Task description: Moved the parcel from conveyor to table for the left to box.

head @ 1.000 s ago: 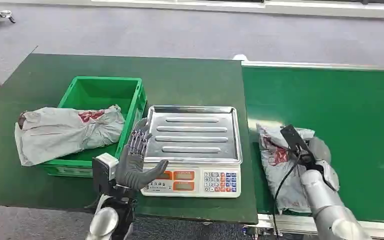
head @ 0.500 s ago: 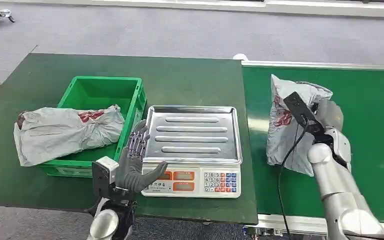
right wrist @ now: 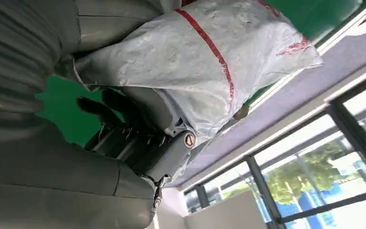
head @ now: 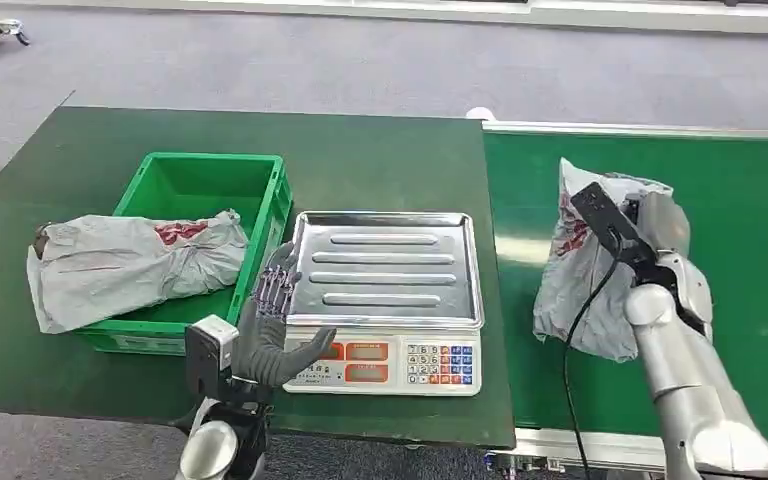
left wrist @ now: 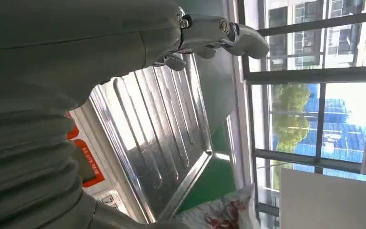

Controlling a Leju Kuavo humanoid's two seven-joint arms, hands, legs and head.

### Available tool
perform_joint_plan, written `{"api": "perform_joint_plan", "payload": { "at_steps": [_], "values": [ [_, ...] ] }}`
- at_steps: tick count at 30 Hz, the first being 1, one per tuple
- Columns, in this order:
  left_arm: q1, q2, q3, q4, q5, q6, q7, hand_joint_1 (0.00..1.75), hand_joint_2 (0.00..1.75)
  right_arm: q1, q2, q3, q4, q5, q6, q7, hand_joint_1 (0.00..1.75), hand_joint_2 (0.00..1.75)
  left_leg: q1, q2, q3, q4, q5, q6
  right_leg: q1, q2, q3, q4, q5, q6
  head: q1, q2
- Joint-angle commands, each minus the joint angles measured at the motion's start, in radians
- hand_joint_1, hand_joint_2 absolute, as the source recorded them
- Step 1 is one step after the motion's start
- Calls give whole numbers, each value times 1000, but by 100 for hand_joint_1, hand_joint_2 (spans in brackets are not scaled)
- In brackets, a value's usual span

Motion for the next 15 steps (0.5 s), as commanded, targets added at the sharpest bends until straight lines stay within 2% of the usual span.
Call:
{"api": "perform_joint_plan", "payload": {
  "at_steps": [1,5,11,15],
  "values": [
    [-24,13,25,51,-4,-5,2,0,175,-137,30,130,-10,-25,36,-3,175,175,-1,5,0,0,0,0,0,3,-1,0,1,-1,0,0],
    [-21,18,41,47,-1,7,-3,0,175,-199,72,192,-16,-67,92,-12,175,175,-1,8,0,0,-1,-1,0,6,-3,1,1,-1,0,0],
    [-33,8,66,74,0,8,-6,0,175,-196,114,393,-166,-117,129,-7,175,175,0,9,2,-1,-1,-1,0,8,-2,1,1,-2,0,0],
    [-36,7,67,78,0,8,-6,0,175,-196,123,404,-178,-119,129,8,175,175,0,6,1,-1,0,-1,1,5,-2,1,1,-1,0,0]
  ]
}}
